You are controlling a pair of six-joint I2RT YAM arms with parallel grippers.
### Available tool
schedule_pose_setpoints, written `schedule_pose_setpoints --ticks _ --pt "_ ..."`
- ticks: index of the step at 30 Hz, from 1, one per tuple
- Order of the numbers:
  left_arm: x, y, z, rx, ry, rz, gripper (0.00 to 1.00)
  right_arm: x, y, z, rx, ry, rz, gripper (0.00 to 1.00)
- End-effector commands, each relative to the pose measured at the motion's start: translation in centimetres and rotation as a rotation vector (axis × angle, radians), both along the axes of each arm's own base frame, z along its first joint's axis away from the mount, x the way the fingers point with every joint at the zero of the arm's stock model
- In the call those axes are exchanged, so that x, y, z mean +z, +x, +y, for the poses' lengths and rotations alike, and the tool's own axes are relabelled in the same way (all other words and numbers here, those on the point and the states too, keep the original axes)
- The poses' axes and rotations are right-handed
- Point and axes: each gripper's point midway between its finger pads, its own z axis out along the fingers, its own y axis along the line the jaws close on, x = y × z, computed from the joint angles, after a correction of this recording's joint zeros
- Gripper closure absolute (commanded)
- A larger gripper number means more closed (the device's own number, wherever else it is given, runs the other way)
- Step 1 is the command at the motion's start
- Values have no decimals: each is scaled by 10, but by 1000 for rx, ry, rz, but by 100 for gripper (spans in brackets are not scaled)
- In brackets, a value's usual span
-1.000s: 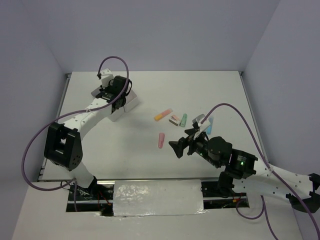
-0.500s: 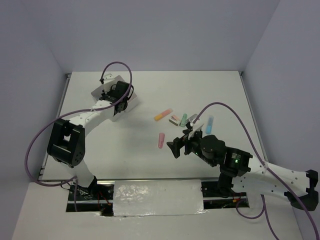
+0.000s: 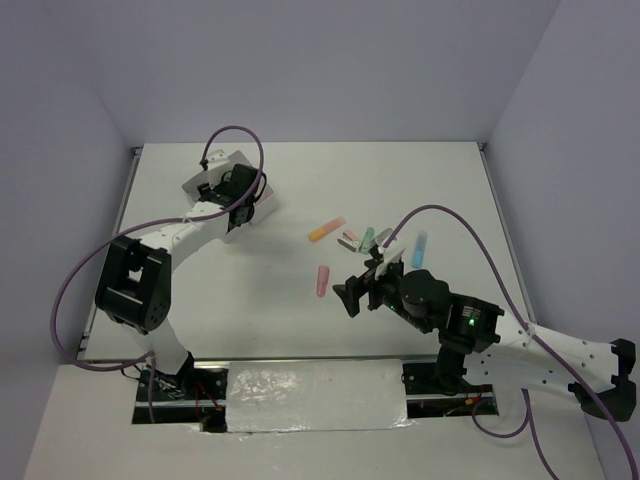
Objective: Sort the stationery into containers
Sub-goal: Place the stationery in the storage box.
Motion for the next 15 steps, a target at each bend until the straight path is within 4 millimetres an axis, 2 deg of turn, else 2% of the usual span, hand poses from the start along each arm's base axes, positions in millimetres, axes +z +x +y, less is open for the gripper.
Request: schedule_pose_setpoints --ticks 1,3,4,5,6,7,8,9,10,11,12,13,14,15 --pt "11 2 -6 -17 -50 -30 35 24 6 4 -25 65 -26 0" --pt "18 -3 -23 -92 -115 -25 31 21 11 5 -67 77 2 0" --pt "33 -7 -30 -132 -136 -47 28 10 16 7 -94 44 29 0" --pt "38 -12 -47 -197 -175 -43 26 10 21 7 -127 41 40 0" --pt "49 -21 -53 -231 -195 -46 24 7 24 8 -157 52 73 0" --pt "56 -26 -60 -263 -215 -42 21 -10 30 9 -194 -2 115 0" --pt "60 -32 -67 -291 -238 -30 20 -6 34 11 -219 10 134 0" --pt "63 -40 -77 -340 -283 -8 18 -12 36 16 -236 25 185 0" --pt "71 -54 -78 -358 -310 4 10 -26 39 23 -242 -10 225 0" --pt "73 -62 -81 -375 -337 23 8 -28 43 28 -245 -7 246 0" --pt "85 -74 -82 -399 -368 14 7 -35 42 35 -231 -8 279 0" --pt "84 -86 -79 -405 -374 45 6 -54 45 39 -246 -67 318 0" --pt "88 -94 -79 -423 -384 47 6 -52 49 43 -261 -68 333 0" --pt "102 -106 -80 -461 -402 17 6 -58 51 46 -292 -74 360 0"
